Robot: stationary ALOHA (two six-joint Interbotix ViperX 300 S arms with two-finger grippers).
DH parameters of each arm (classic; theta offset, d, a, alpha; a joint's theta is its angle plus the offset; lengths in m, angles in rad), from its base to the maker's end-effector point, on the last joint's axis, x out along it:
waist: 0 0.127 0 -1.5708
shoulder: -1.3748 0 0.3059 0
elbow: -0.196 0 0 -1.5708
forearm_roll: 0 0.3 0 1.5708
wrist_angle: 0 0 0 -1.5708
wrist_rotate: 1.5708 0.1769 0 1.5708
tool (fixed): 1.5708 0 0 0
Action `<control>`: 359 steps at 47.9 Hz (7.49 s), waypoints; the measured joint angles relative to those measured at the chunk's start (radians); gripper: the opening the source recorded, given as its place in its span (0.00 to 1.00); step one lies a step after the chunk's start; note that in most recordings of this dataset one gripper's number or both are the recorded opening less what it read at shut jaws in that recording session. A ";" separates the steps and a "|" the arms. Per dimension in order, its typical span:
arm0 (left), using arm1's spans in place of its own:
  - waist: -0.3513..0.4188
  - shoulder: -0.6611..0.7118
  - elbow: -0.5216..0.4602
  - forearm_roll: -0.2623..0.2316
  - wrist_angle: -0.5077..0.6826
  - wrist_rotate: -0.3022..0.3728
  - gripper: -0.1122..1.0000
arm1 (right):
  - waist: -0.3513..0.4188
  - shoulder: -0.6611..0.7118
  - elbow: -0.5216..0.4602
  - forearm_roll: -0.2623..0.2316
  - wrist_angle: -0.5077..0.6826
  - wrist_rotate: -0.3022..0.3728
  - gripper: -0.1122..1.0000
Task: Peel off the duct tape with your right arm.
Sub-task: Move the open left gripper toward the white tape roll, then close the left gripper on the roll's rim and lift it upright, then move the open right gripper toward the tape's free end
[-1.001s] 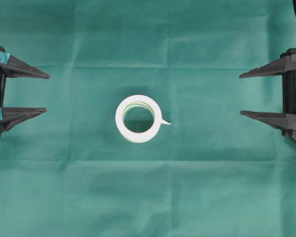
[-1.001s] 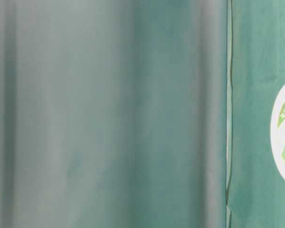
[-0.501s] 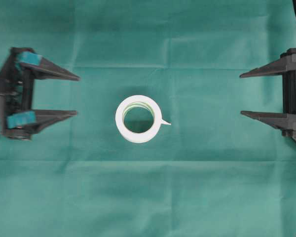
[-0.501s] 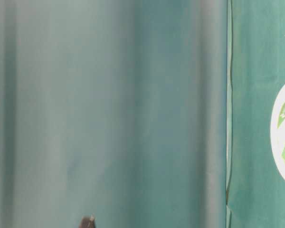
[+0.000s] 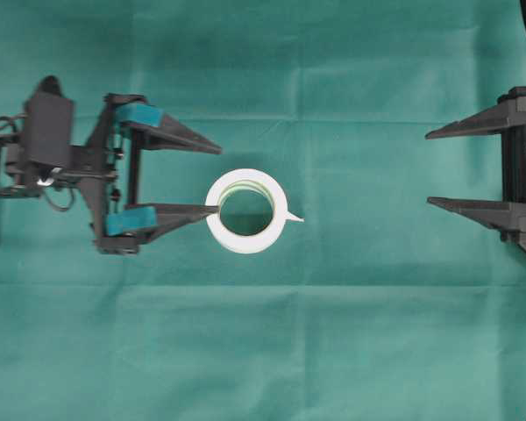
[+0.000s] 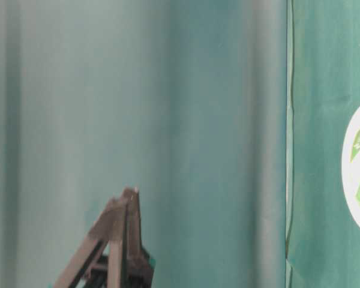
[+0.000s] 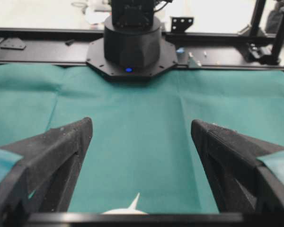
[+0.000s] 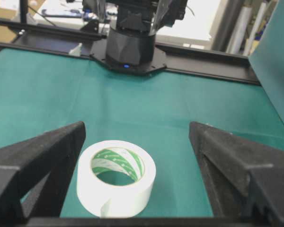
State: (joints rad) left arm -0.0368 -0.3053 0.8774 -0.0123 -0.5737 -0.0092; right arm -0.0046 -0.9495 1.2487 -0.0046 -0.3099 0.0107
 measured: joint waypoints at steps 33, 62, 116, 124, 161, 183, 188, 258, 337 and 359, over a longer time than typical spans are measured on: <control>-0.017 0.040 -0.198 0.000 0.561 -0.006 0.98 | 0.000 0.002 0.005 0.000 0.000 0.002 0.88; -0.052 0.146 -0.351 -0.005 0.919 -0.003 0.98 | 0.000 0.000 0.005 0.000 0.000 0.002 0.88; -0.054 0.425 -0.367 -0.003 0.841 -0.002 0.98 | -0.002 0.002 0.014 0.000 -0.006 0.003 0.88; -0.054 0.465 -0.376 -0.005 0.815 0.002 0.98 | -0.002 0.002 0.017 0.000 -0.015 0.003 0.88; -0.046 0.552 -0.394 -0.003 0.795 0.000 0.98 | 0.000 0.003 0.031 0.000 -0.032 0.003 0.88; -0.044 0.552 -0.408 -0.002 0.865 0.015 0.30 | -0.002 0.005 0.040 0.000 -0.049 0.017 0.88; -0.051 0.552 -0.422 0.000 0.891 0.057 0.30 | 0.000 0.003 0.040 0.000 -0.049 0.017 0.88; -0.009 0.288 -0.680 0.012 1.312 0.173 0.30 | 0.002 0.008 0.041 0.000 -0.049 0.028 0.88; -0.011 0.290 -0.680 0.012 1.304 0.178 0.30 | -0.020 0.643 -0.284 0.006 -0.196 0.028 0.87; -0.015 0.288 -0.680 0.012 1.304 0.178 0.30 | -0.031 0.643 -0.284 0.006 -0.195 0.028 0.28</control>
State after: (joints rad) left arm -0.0522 -0.0169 0.1979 0.0000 0.7302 0.1687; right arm -0.0353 -0.3068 0.9649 0.0015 -0.5047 0.0383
